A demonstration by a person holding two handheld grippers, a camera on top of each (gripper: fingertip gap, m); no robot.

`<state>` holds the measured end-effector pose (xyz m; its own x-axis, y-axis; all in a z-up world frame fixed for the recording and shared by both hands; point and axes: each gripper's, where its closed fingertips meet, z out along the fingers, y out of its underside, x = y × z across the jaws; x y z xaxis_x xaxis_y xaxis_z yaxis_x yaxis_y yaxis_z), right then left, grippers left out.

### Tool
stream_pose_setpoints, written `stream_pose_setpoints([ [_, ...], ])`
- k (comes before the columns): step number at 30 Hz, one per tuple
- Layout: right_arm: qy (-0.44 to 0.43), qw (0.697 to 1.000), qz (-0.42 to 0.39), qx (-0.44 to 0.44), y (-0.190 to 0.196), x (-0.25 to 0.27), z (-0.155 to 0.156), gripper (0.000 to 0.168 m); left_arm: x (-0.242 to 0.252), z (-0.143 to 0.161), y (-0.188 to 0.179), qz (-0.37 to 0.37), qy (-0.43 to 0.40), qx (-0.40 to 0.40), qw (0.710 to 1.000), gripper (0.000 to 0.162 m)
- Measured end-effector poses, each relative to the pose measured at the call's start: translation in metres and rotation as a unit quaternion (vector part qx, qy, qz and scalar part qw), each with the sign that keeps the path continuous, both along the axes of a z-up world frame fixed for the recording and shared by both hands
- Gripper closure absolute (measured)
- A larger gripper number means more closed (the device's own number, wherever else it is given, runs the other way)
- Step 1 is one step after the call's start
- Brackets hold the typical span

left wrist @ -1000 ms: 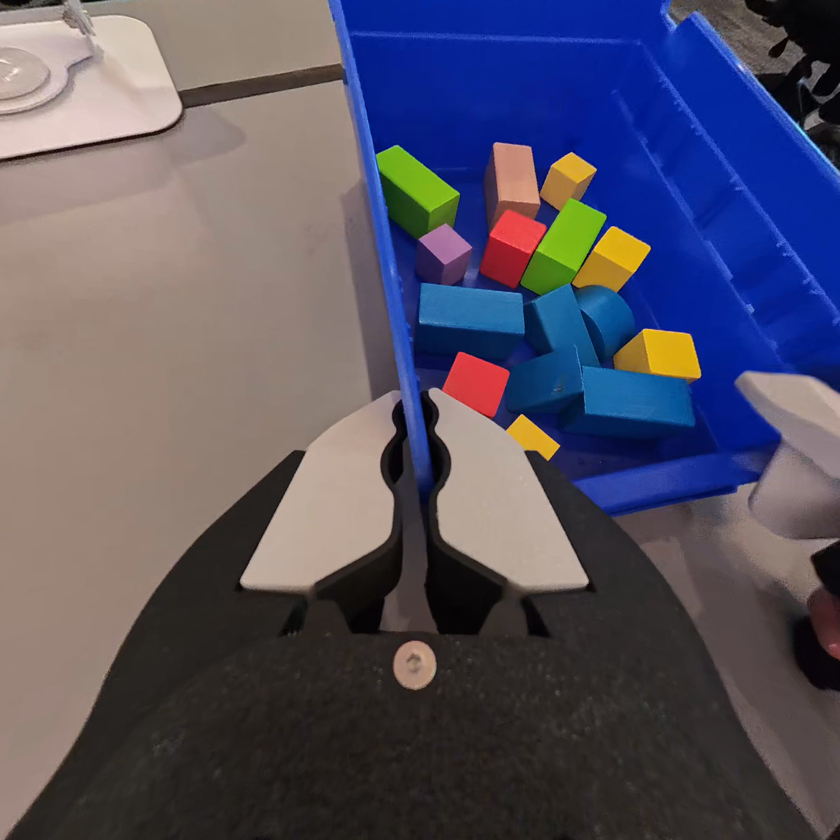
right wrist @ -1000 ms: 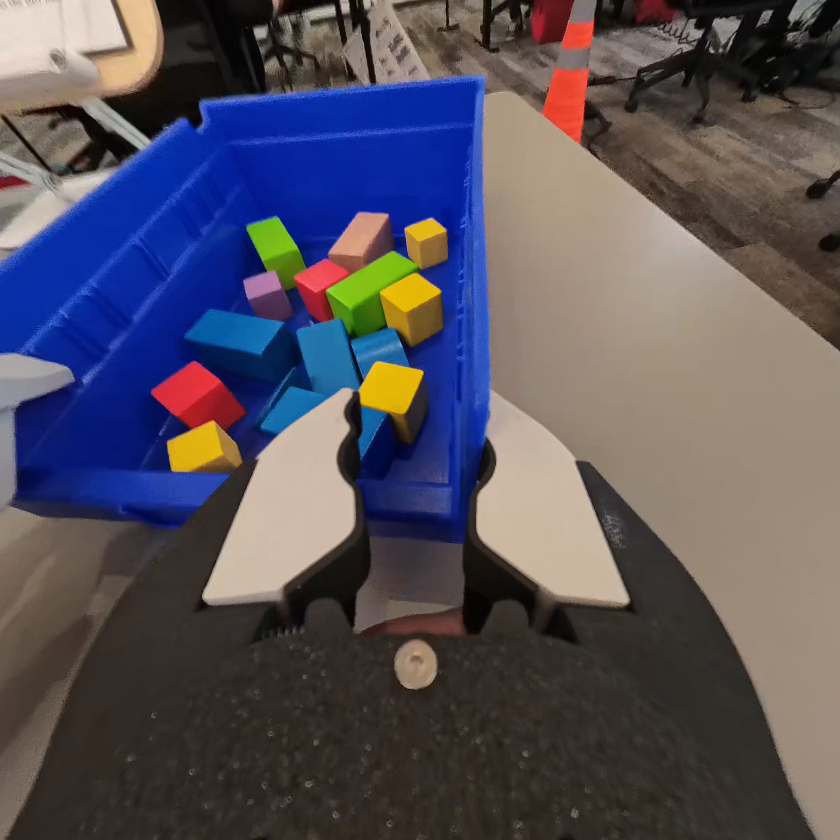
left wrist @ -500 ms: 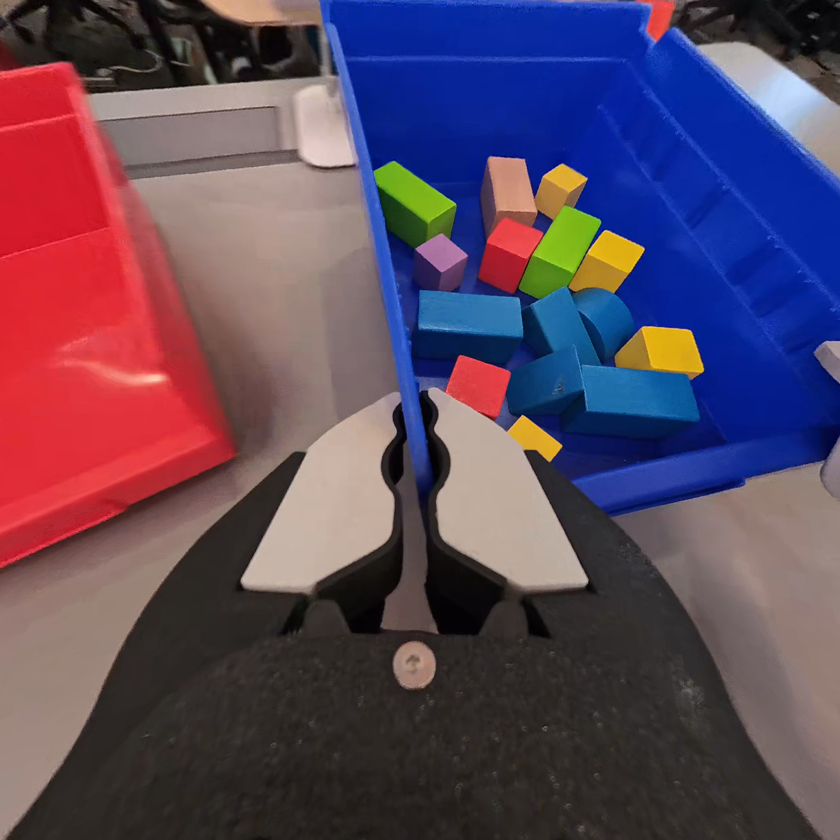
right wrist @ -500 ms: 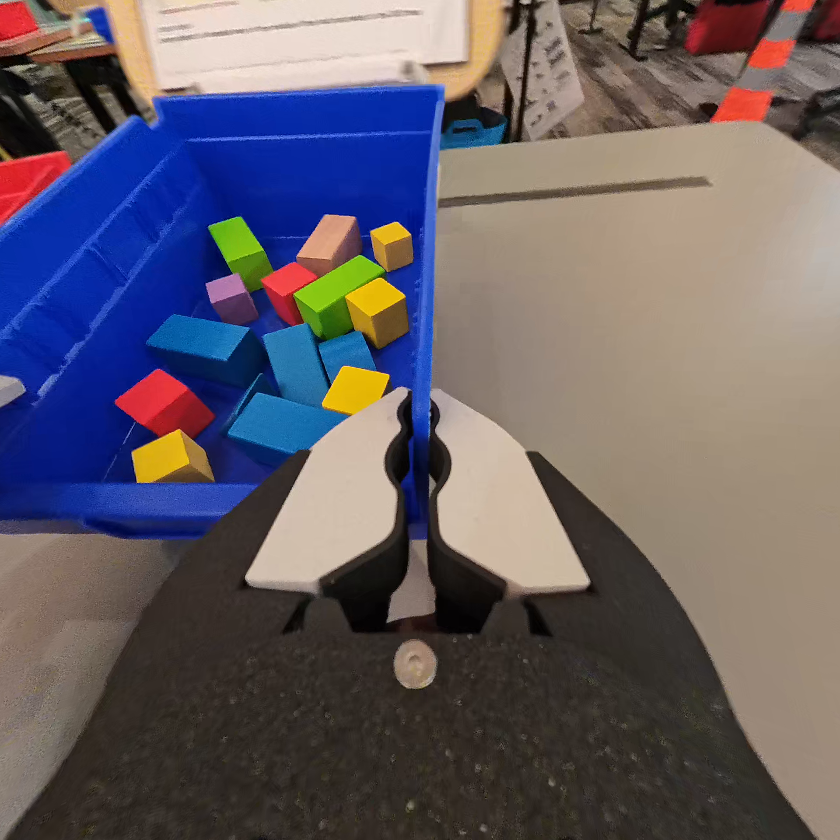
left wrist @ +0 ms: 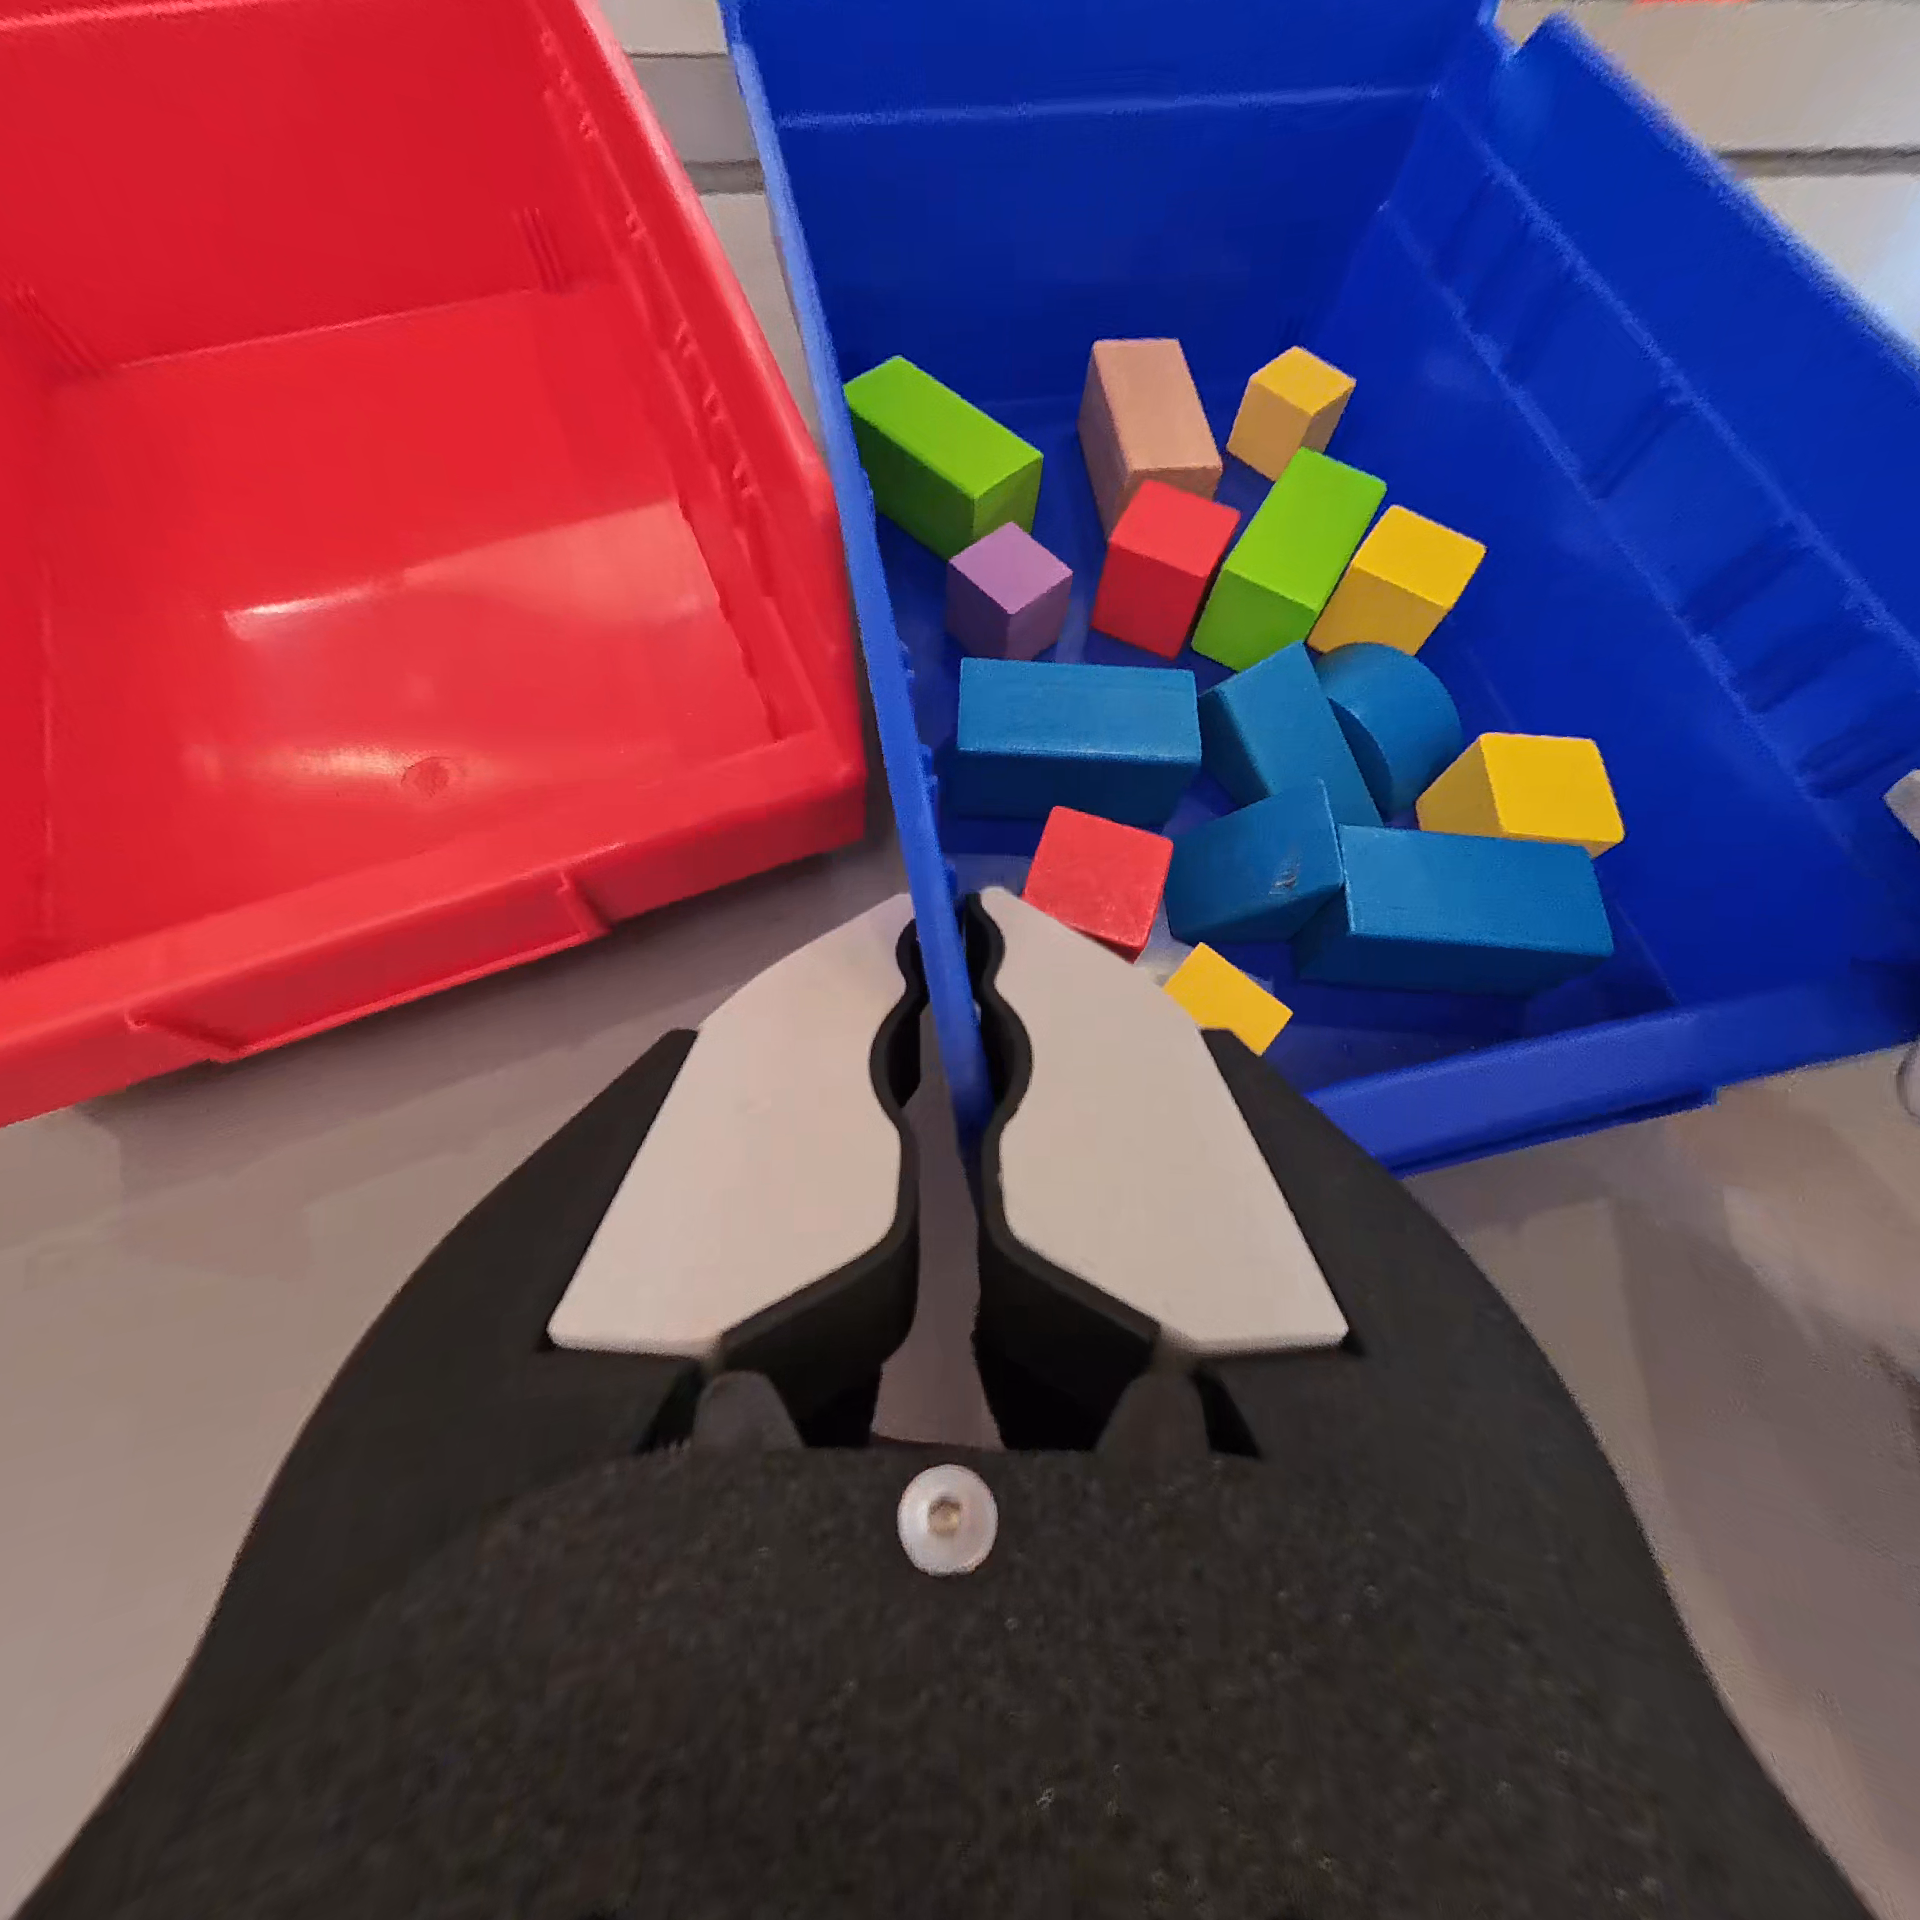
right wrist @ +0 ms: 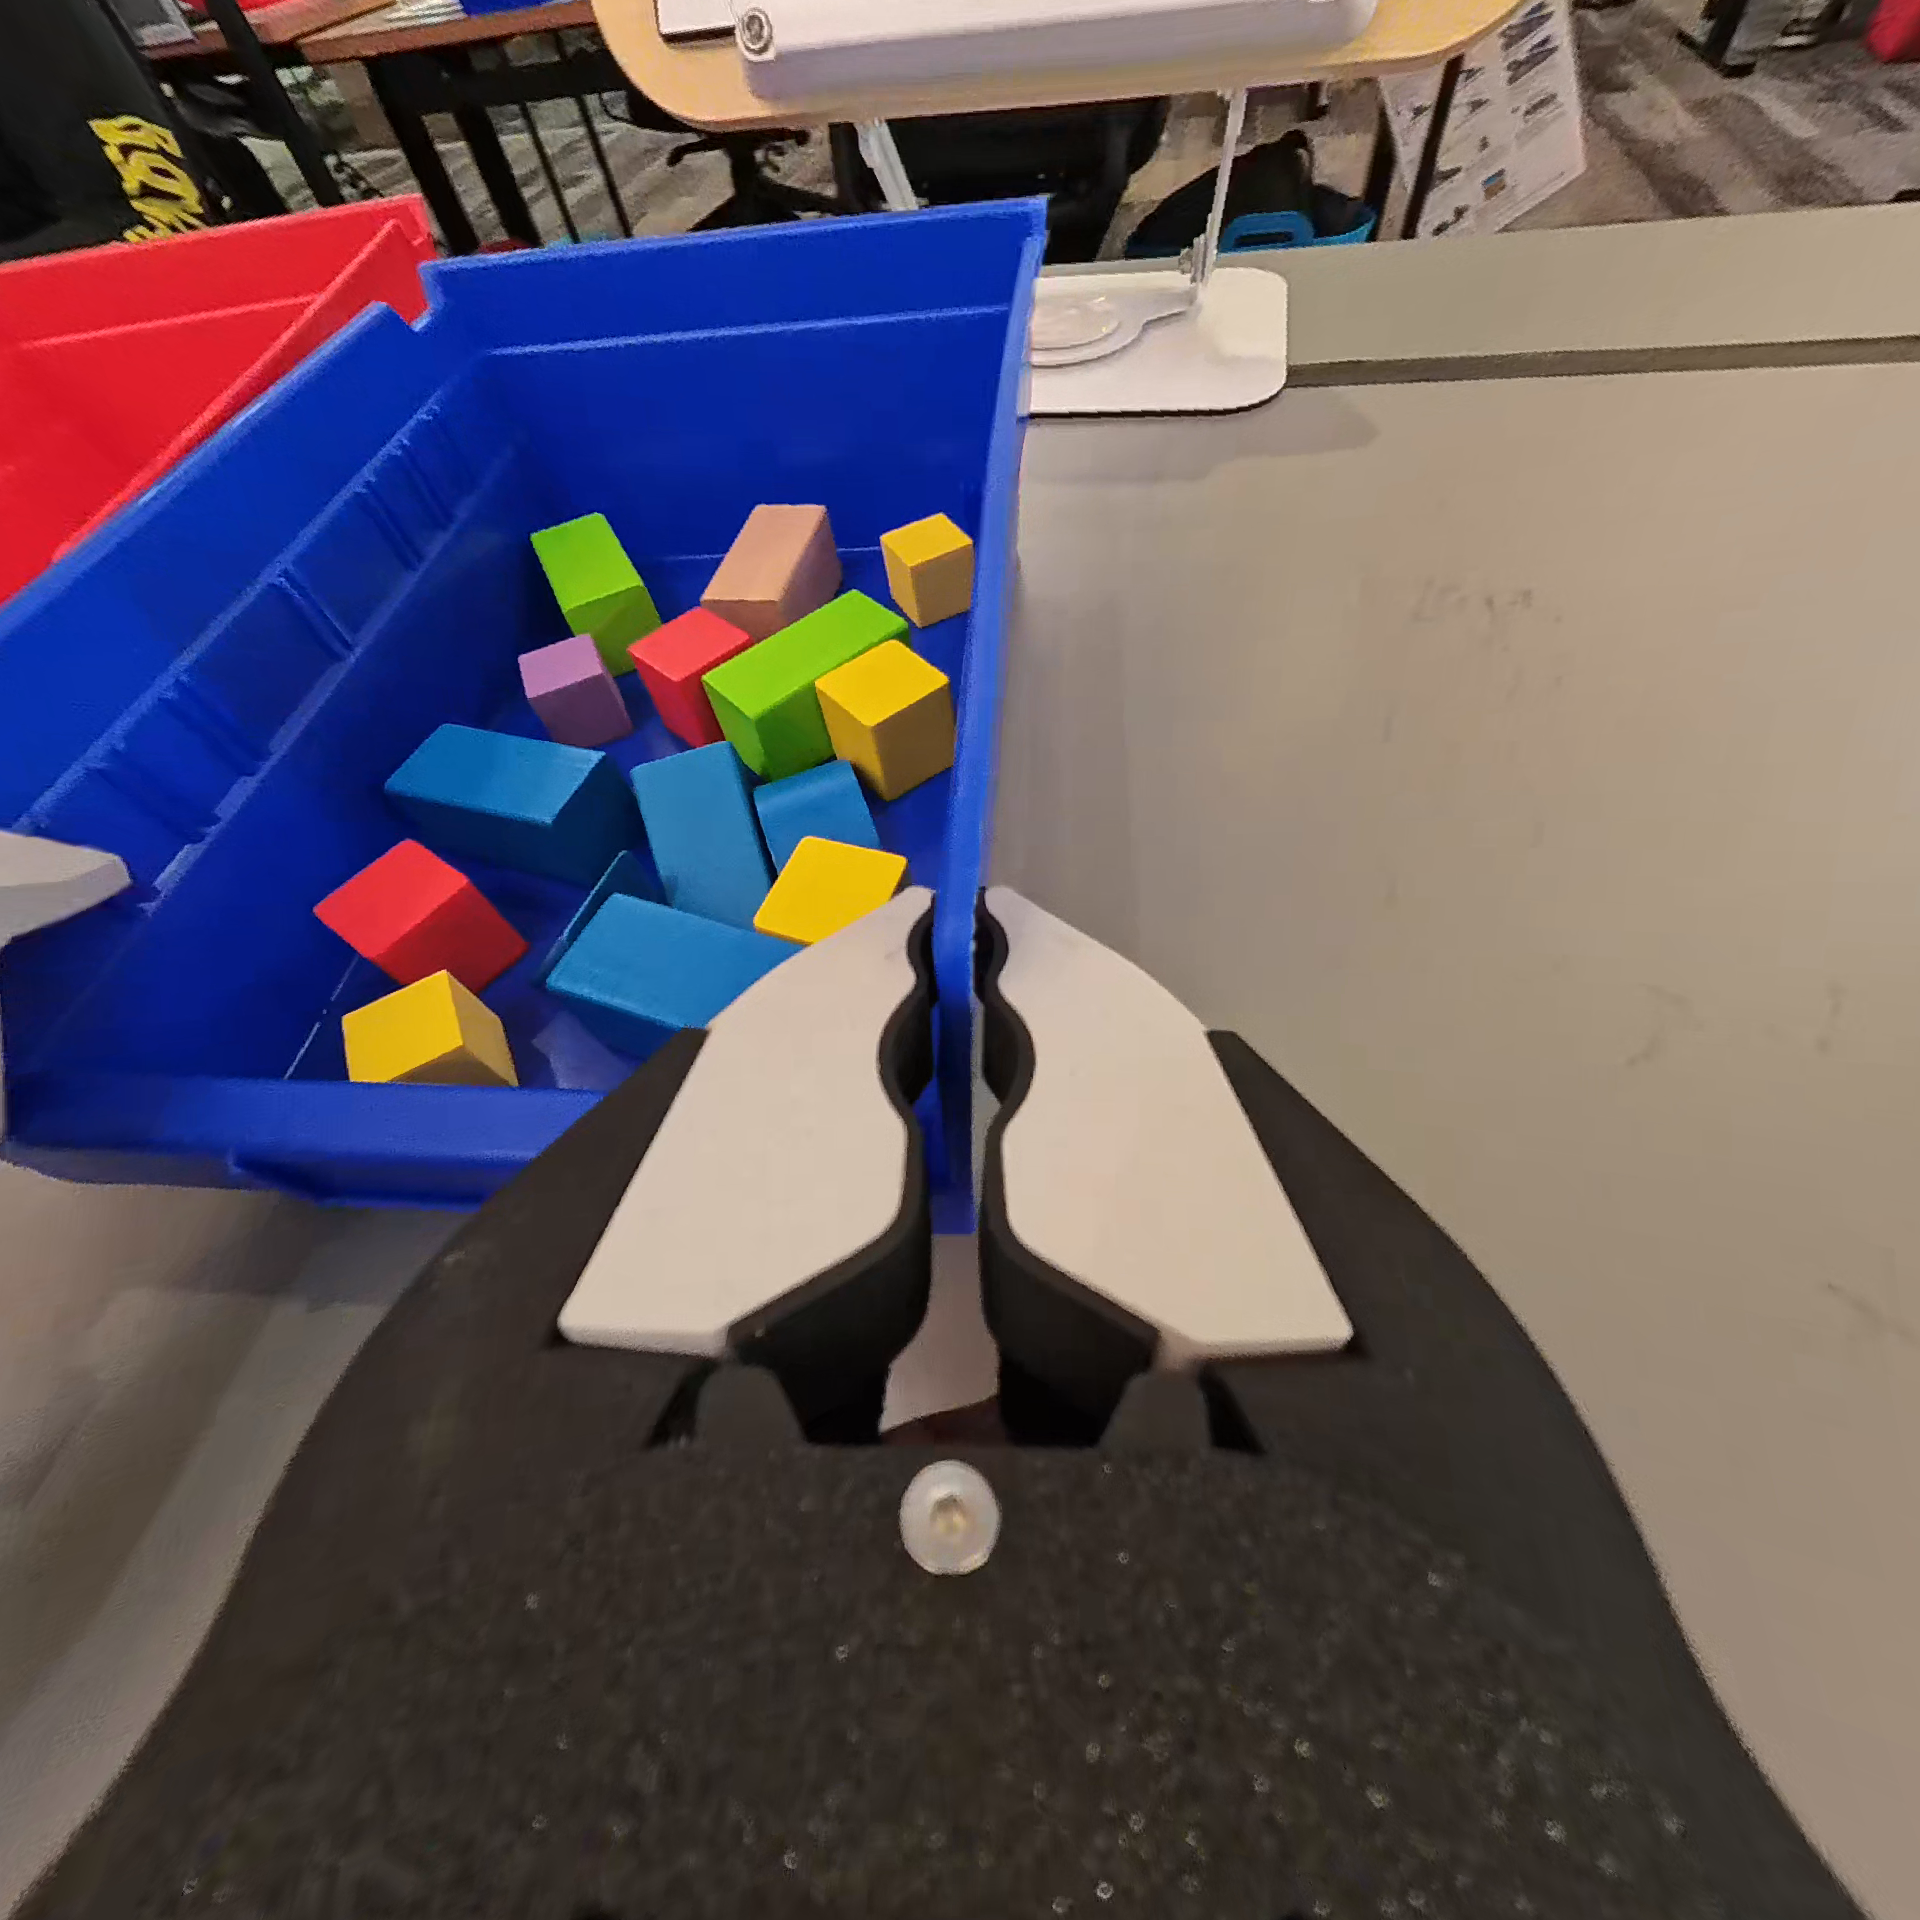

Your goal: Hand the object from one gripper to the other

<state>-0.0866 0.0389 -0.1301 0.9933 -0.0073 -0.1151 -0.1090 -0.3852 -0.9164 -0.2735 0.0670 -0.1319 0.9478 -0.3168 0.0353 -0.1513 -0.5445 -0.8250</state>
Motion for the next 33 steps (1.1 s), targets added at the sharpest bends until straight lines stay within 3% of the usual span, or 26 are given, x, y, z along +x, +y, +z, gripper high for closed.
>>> stream_pose_setpoints([
  [2,0.006,1.000,0.021,0.004,-0.001,0.000,0.000,0.163,0.002,0.008,-0.005,-0.022,-0.013,-0.009,1.000,0.148],
  [5,0.002,0.998,0.056,0.015,-0.008,0.003,0.001,0.138,-0.003,0.044,-0.021,-0.065,-0.070,-0.020,0.995,0.115],
  [8,-0.017,0.997,0.055,0.048,-0.017,0.016,0.014,0.127,-0.049,0.093,-0.027,-0.050,-0.093,0.024,0.994,0.109],
  [10,-0.030,0.995,0.047,0.086,-0.023,0.020,0.030,0.124,-0.100,0.108,-0.022,-0.010,-0.065,0.056,0.996,0.108],
  [12,-0.052,0.990,0.043,0.125,-0.030,0.015,0.046,0.124,-0.159,0.094,-0.008,0.049,-0.007,0.051,0.997,0.108],
  [14,-0.085,0.982,0.052,0.158,-0.040,-0.001,0.059,0.124,-0.198,0.060,0.011,0.082,0.021,0.008,0.996,0.106],
  [16,-0.092,0.975,0.092,0.178,-0.052,-0.035,0.066,0.124,-0.196,0.024,0.025,0.053,-0.032,-0.054,0.997,0.100],
  [19,-0.079,0.964,0.180,0.177,-0.074,-0.104,0.060,0.123,-0.192,0.005,0.055,0.045,-0.066,-0.048,0.996,0.104],
  [20,-0.072,0.961,0.209,0.168,-0.082,-0.127,0.054,0.122,-0.194,0.002,0.063,0.049,-0.062,-0.041,0.996,0.112],
  [22,-0.066,0.955,0.246,0.149,-0.093,-0.167,0.044,0.113,-0.206,-0.004,0.070,0.068,-0.026,-0.040,0.997,0.151],
  [23,-0.068,0.953,0.259,0.142,-0.096,-0.185,0.041,0.109,-0.212,-0.006,0.068,0.073,-0.004,-0.039,0.997,0.155],
  [28,-0.146,0.941,0.270,0.144,-0.081,-0.250,0.039,0.098,-0.247,-0.006,0.018,0.119,-0.014,-0.048,0.992,0.159],
  [33,-0.141,0.963,0.198,0.114,-0.046,-0.268,0.026,0.104,-0.267,-0.005,-0.060,0.136,-0.016,-0.038,0.990,0.160],
])
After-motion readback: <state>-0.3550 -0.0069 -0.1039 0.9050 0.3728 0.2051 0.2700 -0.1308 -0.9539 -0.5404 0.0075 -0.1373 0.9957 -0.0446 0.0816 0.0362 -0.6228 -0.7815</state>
